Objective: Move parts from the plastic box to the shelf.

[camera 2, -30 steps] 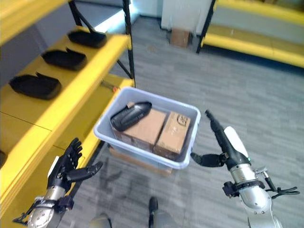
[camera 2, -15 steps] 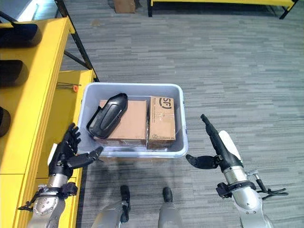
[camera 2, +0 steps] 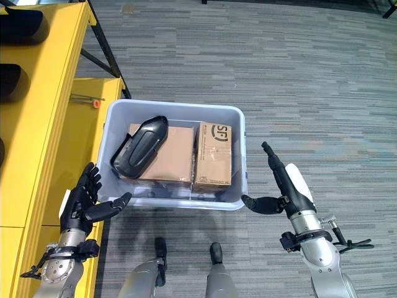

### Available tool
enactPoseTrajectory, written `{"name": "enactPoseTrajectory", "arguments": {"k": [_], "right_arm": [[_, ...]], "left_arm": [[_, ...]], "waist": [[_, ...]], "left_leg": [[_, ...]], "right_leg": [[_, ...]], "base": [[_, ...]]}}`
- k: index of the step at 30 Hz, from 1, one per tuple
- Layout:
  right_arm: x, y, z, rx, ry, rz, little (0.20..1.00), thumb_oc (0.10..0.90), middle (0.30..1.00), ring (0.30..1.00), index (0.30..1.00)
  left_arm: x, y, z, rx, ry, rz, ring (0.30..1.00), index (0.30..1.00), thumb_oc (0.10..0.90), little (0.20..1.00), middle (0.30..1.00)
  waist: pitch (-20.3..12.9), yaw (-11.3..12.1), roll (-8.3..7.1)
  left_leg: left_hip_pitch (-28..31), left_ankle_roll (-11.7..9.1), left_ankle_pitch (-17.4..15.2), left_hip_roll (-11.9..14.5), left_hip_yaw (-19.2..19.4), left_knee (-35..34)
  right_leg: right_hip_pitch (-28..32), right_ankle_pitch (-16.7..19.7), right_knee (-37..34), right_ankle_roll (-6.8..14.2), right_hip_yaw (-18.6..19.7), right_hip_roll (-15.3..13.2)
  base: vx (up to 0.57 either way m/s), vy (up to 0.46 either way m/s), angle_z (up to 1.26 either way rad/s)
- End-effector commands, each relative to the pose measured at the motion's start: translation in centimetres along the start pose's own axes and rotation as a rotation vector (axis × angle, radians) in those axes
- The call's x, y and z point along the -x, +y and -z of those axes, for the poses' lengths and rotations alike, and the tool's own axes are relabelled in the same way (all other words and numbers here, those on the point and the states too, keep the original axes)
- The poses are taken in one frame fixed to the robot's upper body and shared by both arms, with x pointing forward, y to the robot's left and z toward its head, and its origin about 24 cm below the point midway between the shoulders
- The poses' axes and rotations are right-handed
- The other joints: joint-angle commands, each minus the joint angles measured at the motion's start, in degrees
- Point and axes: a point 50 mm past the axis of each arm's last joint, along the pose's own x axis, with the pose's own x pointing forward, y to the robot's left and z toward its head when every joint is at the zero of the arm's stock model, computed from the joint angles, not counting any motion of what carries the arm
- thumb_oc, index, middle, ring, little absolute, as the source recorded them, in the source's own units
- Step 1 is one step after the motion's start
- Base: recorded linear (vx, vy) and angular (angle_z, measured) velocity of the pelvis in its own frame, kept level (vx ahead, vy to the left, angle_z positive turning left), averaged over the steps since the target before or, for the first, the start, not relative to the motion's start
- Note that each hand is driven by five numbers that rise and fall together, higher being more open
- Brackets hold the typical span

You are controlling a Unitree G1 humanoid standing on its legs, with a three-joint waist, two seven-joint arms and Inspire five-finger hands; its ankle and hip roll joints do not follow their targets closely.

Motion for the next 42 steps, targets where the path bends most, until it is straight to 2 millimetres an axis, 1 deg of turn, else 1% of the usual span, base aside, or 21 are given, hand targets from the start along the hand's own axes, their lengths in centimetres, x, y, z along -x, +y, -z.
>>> {"name": "enactPoseTrajectory", "arguments": {"k": [1,2,5,6,7,9,10,14,16,18,24,27,29,31,33,35,36,37,39,40,42], "right_arm": [[-1.1,-2.1,-3.4,0.063,-0.196,0.112,1.000,0.900,1.000,1.000,1.000],[-1.3,-2.0,-3.5,0.054,-0.206,0.111,1.000,0.900,1.000,1.000,1.000],[-1.7,-1.5,-3.8,0.046,-0.219,0.095,1.000,0.900,1.000,1.000,1.000],[-2.1,-1.0,-4.1,0.032,-0.234,0.081,1.000,0.900,1.000,1.000,1.000],[-2.3,-0.8,-4.2,0.023,-0.241,0.077,1.000,0.900,1.000,1.000,1.000],[-2.3,-0.7,-4.0,0.021,-0.230,0.066,1.000,0.900,1.000,1.000,1.000],[-2.3,-0.7,-4.0,0.017,-0.231,0.064,1.000,0.900,1.000,1.000,1.000],[-2.1,-0.5,-4.1,0.024,-0.235,0.045,1.000,0.900,1.000,1.000,1.000],[-1.7,-0.6,-3.8,0.037,-0.220,0.043,1.000,0.900,1.000,1.000,1.000],[-1.7,-0.8,-3.9,0.043,-0.227,0.045,1.000,0.900,1.000,1.000,1.000],[-1.4,-1.2,-3.5,0.043,-0.207,0.046,1.000,0.900,1.000,1.000,1.000],[-1.1,-1.5,-3.4,0.044,-0.201,0.053,1.000,0.900,1.000,1.000,1.000],[-1.1,-1.9,-3.5,0.048,-0.208,0.062,1.000,0.900,1.000,1.000,1.000],[-1.2,-2.1,-3.7,0.055,-0.220,0.071,1.000,0.900,1.000,1.000,1.000],[-1.5,-2.2,-3.9,0.054,-0.233,0.077,1.000,0.900,1.000,1.000,1.000],[-1.6,-2.3,-4.0,0.052,-0.234,0.089,1.000,0.900,1.000,1.000,1.000],[-1.6,-2.3,-3.9,0.046,-0.228,0.096,1.000,0.900,1.000,1.000,1.000],[-1.5,-2.1,-3.8,0.044,-0.223,0.096,1.000,0.900,1.000,1.000,1.000],[-1.6,-2.3,-3.7,0.056,-0.222,0.104,1.000,0.900,1.000,1.000,1.000],[-1.6,-2.4,-3.7,0.067,-0.219,0.108,1.000,0.900,1.000,1.000,1.000],[-1.7,-2.0,-3.8,0.061,-0.223,0.099,1.000,0.900,1.000,1.000,1.000]], "left_arm": [[-0.4,1.5,-4.6,-0.090,-0.232,-0.013,1.000,1.000,0.900,1.000,1.000],[-0.6,1.5,-4.8,-0.106,-0.241,-0.007,1.000,1.000,0.900,1.000,1.000],[-0.7,1.7,-4.9,-0.123,-0.243,-0.010,1.000,1.000,0.900,1.000,1.000],[-0.9,1.9,-5.1,-0.132,-0.251,-0.022,1.000,1.000,0.900,1.000,1.000],[-1.0,1.9,-5.1,-0.137,-0.252,-0.024,1.000,1.000,0.900,1.000,1.000],[-1.0,1.8,-4.8,-0.125,-0.242,-0.021,1.000,1.000,0.900,1.000,1.000],[-1.0,1.8,-4.7,-0.124,-0.240,-0.027,1.000,1.000,0.900,1.000,1.000],[-0.6,1.6,-4.2,-0.110,-0.222,-0.024,1.000,1.000,0.900,1.000,1.000],[-0.5,0.8,-3.9,-0.080,-0.217,-0.002,1.000,1.000,0.900,1.000,1.000],[-0.3,0.6,-3.9,-0.044,-0.221,-0.005,1.000,1.000,0.900,1.000,1.000],[-0.1,0.3,-3.5,-0.033,-0.196,0.005,1.000,1.000,0.900,1.000,1.000],[-0.4,0.2,-3.5,-0.032,-0.193,0.011,1.000,1.000,0.900,1.000,1.000],[-0.5,0.1,-3.5,-0.027,-0.196,0.021,1.000,1.000,0.900,1.000,1.000],[-0.7,-0.1,-3.7,-0.036,-0.209,0.031,1.000,1.000,0.900,1.000,1.000],[-0.8,0.0,-3.8,-0.032,-0.216,0.015,1.000,1.000,0.900,1.000,1.000],[-0.7,0.0,-3.8,-0.015,-0.216,0.001,1.000,1.000,0.900,1.000,1.000],[-0.8,0.1,-3.9,-0.011,-0.217,-0.004,1.000,1.000,0.900,1.000,1.000],[-0.8,0.1,-3.8,-0.019,-0.213,-0.012,1.000,1.000,0.900,1.000,1.000],[-0.8,0.2,-3.8,-0.023,-0.212,-0.015,1.000,1.000,0.900,1.000,1.000],[-0.8,0.1,-3.7,-0.024,-0.208,-0.015,1.000,1.000,0.900,1.000,1.000],[-0.6,0.3,-3.6,-0.009,-0.203,-0.017,1.000,1.000,0.900,1.000,1.000]], "waist": [[-6.4,-0.3,-3.02],[-6.2,-0.5,-2.77],[-5.0,-0.8,-1.98],[-3.5,-0.7,-1.01],[-3.0,-1.1,-0.65],[-2.5,-2.1,-0.39],[-2.4,-1.8,-0.72],[-2.8,-1.5,-1.07],[-4.0,-1.9,-0.90],[-4.8,-1.3,-0.62],[-6.2,-2.2,0.37],[-5.7,-2.7,0.57],[-4.3,-2.7,0.42],[-2.6,-2.0,0.09],[-2.3,-1.8,-0.56],[-2.8,-2.2,-1.00],[-3.1,-2.1,-1.22],[-3.6,-2.0,-0.81],[-3.9,-2.2,0.35],[-4.0,-2.1,0.77],[-4.8,-2.3,1.64]], "left_leg": [[-5.5,0.2,-3.2,1.5,-3.9,5.1],[-4.1,0.9,-3.1,0.9,-3.9,3.4],[-0.9,1.8,-2.7,0.5,-3.2,0.2],[2.3,2.1,-2.9,0.7,-1.7,-2.4],[4.0,2.1,-2.7,0.5,-0.8,-4.3],[7.1,1.7,-1.9,-0.4,-0.5,-7.3],[8.2,1.5,-1.5,-0.9,0.3,-8.8],[11.3,0.6,-1.9,-1.2,1.3,-10.9],[11.8,0.0,-1.9,-1.3,1.5,-10.9],[11.7,-0.5,-1.2,-1.2,2.4,-11.7],[12.9,-1.6,-1.0,-0.5,2.1,-11.8],[12.0,-2.7,-1.6,0.5,1.4,-8.1],[9.0,-4.0,-0.9,1.6,1.2,0.9],[4.7,-5.1,1.5,0.9,-2.1,9.2],[1.5,-4.7,1.8,0.3,-4.9,11.0],[0.8,-4.4,2.3,5.0,-4.3,6.9],[1.1,-4.3,2.3,6.1,-4.3,4.2],[2.3,-4.9,4.6,7.5,-4.9,-2.9],[2.9,-6.8,9.6,10.5,-3.9,-10.2],[3.5,-7.3,11.1,10.9,-3.3,-11.8],[6.4,-7.4,9.4,11.1,-2.4,-14.1]], "right_leg": [[8.0,-0.3,5.2,1.4,0.5,-3.7],[6.1,3.0,8.6,1.3,1.5,-3.3],[2.1,5.9,13.9,0.3,2.3,-1.9],[-1.9,4.1,18.1,-0.2,-2.5,-1.4],[-4.6,2.0,17.7,-0.3,-4.8,0.2],[-7.6,-2.1,15.7,-0.8,-5.2,5.2],[-8.2,-1.6,12.1,-1.0,-8.0,5.9],[-6.0,-1.3,5.6,-1.7,-14.3,6.0],[-2.3,-1.3,1.3,-2.7,-10.1,6.9],[-1.5,-0.4,-0.5,-2.7,-12.1,6.3],[0.9,-1.0,-1.9,-3.7,-11.4,7.1],[1.8,-2.3,-1.5,-4.8,-11.3,7.5],[3.5,-3.2,-1.6,-5.9,-11.7,7.5],[4.2,-3.6,-1.3,-7.1,-11.7,7.7],[3.8,-3.7,-1.1,-7.2,-11.8,7.1],[4.0,-3.9,-1.1,-6.4,-11.9,5.7],[4.0,-3.9,-1.0,-6.0,-12.0,5.0],[3.9,-4.5,-0.8,-5.5,-11.7,5.0],[4.5,-5.2,-0.6,-4.7,-11.4,4.8],[4.6,-5.3,-0.4,-4.6,-11.0,4.5],[4.7,-5.7,-0.4,-4.3,-9.7,4.7]], "base": [[0.04,0.168,0.02],[0.02,0.118,0.03],[0.02,0.225,-0.01],[0.03,0.247,-0.13],[0.09,0.286,-0.27],[0.13,0.110,-0.51],[0.14,0.051,-0.35],[0.12,-0.015,-0.09],[0.15,-0.089,-0.08],[0.04,-0.050,0.02],[0.07,-0.091,-0.02],[0.03,-0.153,0.16],[-0.01,-0.182,0.21],[-0.05,-0.134,0.44],[-0.03,-0.051,0.18],[0.06,0.050,0.00],[0.14,0.127,0.05],[0.16,0.153,0.03],[0.16,0.184,-0.08],[0.14,0.183,-0.09],[0.15,0.238,-0.31]]}}
